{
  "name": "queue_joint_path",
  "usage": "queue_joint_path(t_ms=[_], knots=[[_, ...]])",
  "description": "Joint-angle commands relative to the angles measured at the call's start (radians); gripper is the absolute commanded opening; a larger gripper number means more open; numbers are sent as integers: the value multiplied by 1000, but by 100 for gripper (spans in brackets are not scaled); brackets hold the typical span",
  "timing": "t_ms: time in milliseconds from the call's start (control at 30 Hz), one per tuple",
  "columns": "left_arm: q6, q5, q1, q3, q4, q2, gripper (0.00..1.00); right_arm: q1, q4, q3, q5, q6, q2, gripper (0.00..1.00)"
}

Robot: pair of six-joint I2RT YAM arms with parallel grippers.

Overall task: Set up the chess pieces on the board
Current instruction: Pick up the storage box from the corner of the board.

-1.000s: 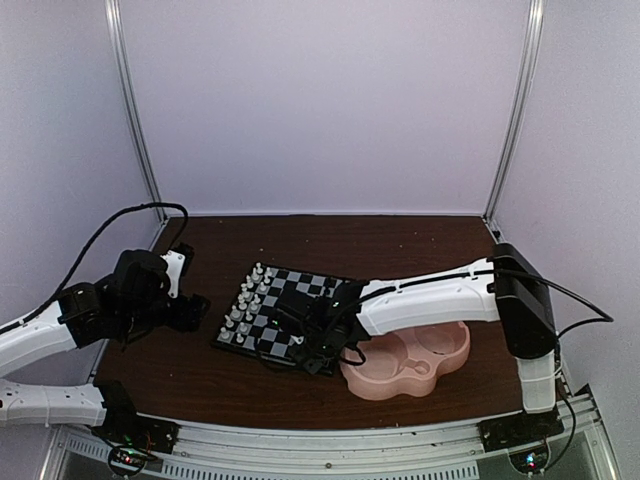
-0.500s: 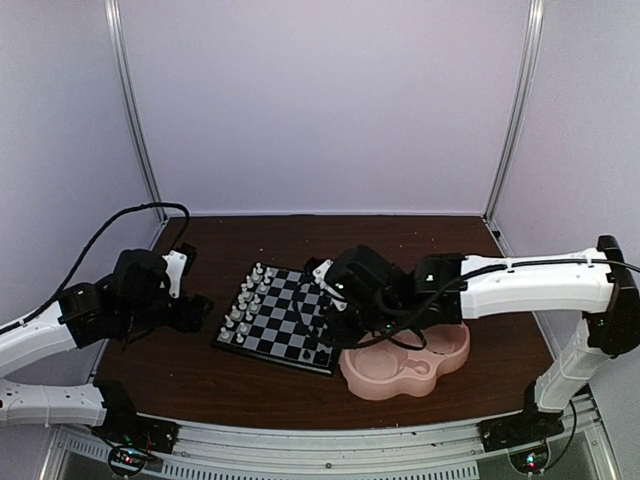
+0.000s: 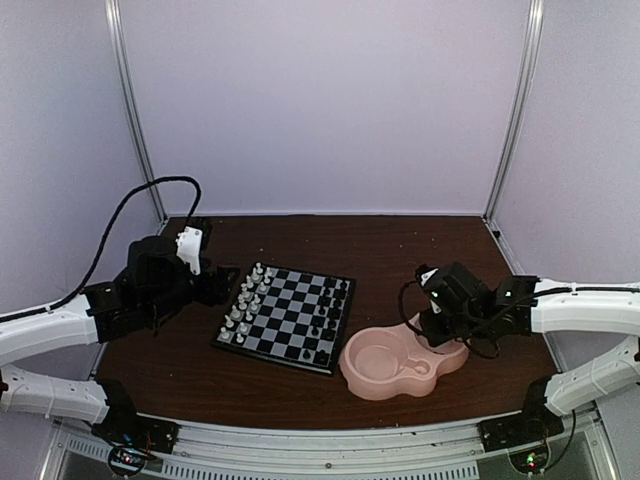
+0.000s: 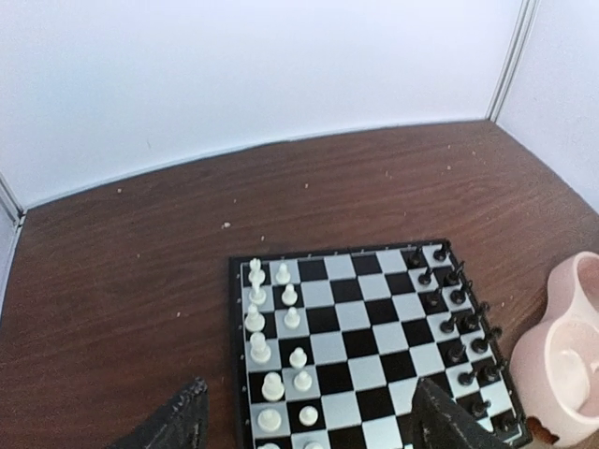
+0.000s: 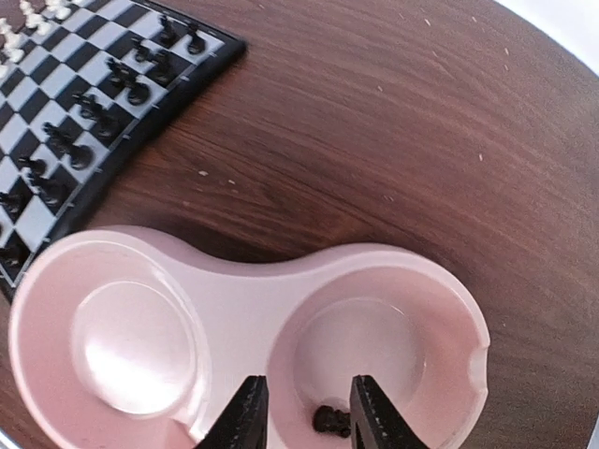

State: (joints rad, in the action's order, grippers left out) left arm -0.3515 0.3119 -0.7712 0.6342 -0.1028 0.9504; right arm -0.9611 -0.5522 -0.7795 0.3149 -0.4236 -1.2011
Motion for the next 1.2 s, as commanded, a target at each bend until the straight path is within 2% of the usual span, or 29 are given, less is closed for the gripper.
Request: queue_joint_path(t_ms=[0,200,333,600,733,900,967,1067,1167], knots=[[58,37,7,3,382,104,75,92,96,73,-54,-45,17,33],[147,68,7,102,546,266,76,234,153,88,-161,-17,-78,32],[166,47,9,133,660,339,76,254,185,54,-292,34,-141,30],[153,10,9,121,743,354,77,214,233,90,-462,66,-22,52],[151,2,9,134,735,361,77,162,177,48,-415,71,-67,58],[130,-23,9,130,699,345,77,97,71,-30,-259,39,-222,60],[124,-27,9,119,683,326,77,73,62,-48,-233,18,-275,57],[120,-28,9,106,646,295,77,53,50,-69,-203,-12,-329,47],[115,-31,9,91,622,260,77,41,22,-85,-145,-41,-349,46]])
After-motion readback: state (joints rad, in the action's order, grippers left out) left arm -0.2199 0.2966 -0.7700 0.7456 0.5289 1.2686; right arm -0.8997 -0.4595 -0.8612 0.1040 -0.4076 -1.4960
